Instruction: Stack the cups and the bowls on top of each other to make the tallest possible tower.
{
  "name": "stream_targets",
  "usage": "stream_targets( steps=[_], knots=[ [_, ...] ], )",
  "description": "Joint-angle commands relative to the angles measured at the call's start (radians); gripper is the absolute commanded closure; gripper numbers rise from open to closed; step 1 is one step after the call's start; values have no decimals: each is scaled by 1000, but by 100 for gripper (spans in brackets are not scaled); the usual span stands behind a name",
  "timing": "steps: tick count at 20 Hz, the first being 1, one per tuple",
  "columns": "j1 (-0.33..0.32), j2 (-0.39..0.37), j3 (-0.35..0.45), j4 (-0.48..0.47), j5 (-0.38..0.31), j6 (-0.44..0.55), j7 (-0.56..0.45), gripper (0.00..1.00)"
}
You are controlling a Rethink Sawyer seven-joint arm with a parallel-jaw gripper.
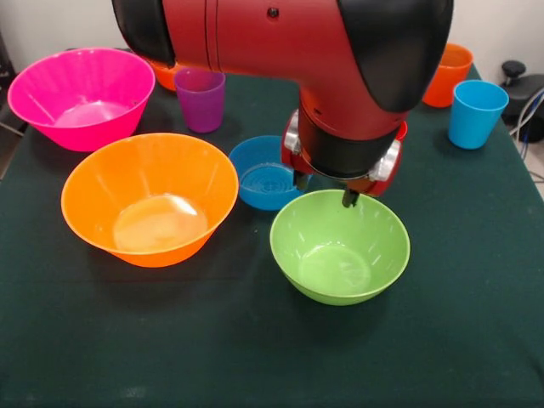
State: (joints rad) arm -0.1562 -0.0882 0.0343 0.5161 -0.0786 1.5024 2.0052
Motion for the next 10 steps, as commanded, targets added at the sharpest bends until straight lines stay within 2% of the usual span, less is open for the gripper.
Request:
stream_targets(
  steps=[1, 10],
  knots=[
    [33, 65, 82, -114, -29, 70, -53, 0],
    [30, 41, 55, 3, -14, -47, -46, 0]
  ],
)
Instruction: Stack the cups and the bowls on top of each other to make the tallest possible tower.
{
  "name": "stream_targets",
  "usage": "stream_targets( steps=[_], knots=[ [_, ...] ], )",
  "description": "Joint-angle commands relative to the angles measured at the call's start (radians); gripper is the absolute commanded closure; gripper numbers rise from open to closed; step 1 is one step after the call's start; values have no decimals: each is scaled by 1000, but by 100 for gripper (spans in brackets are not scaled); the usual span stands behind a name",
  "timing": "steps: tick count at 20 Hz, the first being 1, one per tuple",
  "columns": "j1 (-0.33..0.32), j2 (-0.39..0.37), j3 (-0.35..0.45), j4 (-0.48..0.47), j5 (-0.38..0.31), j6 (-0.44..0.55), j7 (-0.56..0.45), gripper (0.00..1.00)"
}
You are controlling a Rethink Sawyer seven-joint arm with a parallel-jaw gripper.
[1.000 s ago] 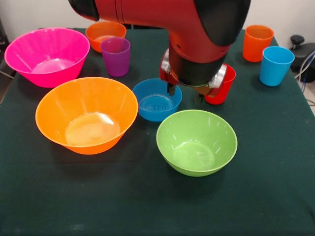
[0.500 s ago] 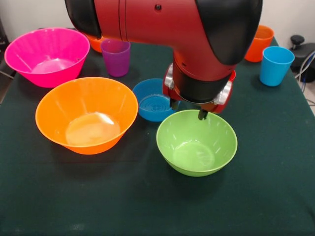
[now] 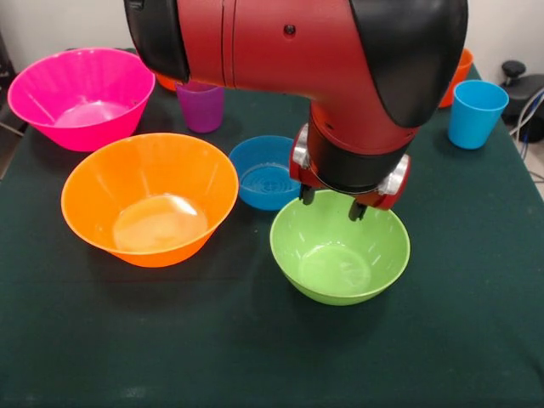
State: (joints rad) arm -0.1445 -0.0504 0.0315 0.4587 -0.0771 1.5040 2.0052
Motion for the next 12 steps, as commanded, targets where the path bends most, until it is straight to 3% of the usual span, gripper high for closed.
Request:
stream_targets(
  steps=[1, 12],
  knots=[
    [18, 2, 57, 68, -15, -58, -45, 0],
    [8, 7, 46, 59, -23, -62, -71, 0]
  ],
)
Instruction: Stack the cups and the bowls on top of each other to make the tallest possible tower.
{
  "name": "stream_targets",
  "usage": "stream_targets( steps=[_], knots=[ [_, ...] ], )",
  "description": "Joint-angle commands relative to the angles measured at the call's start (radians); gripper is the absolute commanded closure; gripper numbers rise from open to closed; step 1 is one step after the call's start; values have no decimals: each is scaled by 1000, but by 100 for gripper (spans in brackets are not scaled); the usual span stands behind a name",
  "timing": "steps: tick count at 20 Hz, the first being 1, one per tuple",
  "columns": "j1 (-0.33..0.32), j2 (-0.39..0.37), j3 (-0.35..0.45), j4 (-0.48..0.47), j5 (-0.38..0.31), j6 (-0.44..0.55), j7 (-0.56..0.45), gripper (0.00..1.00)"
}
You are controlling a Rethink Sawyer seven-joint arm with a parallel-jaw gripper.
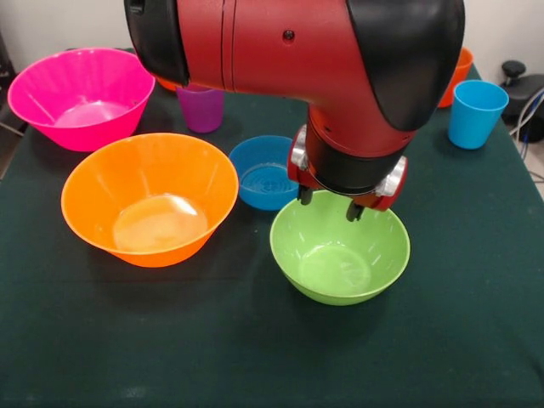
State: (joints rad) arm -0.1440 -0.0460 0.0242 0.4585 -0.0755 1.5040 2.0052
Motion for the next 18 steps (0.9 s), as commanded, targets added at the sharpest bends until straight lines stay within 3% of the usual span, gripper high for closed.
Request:
stream_targets(
  steps=[1, 4, 18],
  knots=[
    [4, 8, 51, 45, -30, -54, -82, 0],
    [-9, 35, 51, -19, -47, -22, -126, 0],
    [-38, 75, 37, -71, -74, -43, -210, 0]
  ],
)
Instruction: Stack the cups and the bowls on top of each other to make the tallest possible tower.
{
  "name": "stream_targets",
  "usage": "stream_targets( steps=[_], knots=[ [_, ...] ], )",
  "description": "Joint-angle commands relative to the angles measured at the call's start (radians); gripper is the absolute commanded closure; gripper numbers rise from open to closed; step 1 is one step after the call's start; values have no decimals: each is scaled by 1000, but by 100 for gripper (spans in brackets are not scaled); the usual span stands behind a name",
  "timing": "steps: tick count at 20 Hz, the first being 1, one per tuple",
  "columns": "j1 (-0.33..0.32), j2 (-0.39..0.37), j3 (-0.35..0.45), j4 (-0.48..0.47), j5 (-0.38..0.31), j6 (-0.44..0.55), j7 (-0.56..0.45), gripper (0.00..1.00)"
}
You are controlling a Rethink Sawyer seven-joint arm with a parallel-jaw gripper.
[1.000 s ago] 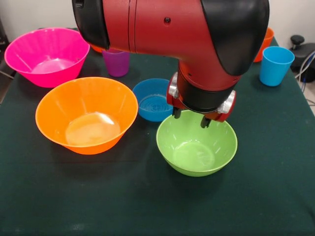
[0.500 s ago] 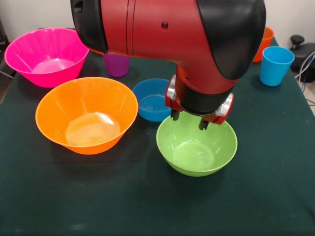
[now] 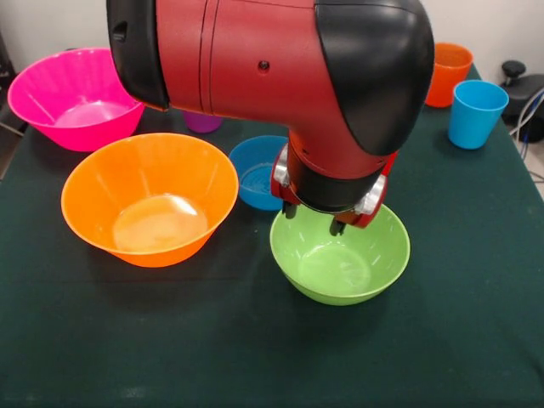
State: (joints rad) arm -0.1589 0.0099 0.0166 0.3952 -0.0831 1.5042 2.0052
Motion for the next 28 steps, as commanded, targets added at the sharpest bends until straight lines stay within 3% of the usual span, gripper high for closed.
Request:
stream_targets(
  steps=[1, 14, 28],
  knots=[
    [-25, 21, 44, -8, -65, -45, -214, 0],
    [-34, -16, 34, 56, -47, -68, -225, 0],
    [-36, 12, 28, 88, -61, -168, -232, 0]
  ],
)
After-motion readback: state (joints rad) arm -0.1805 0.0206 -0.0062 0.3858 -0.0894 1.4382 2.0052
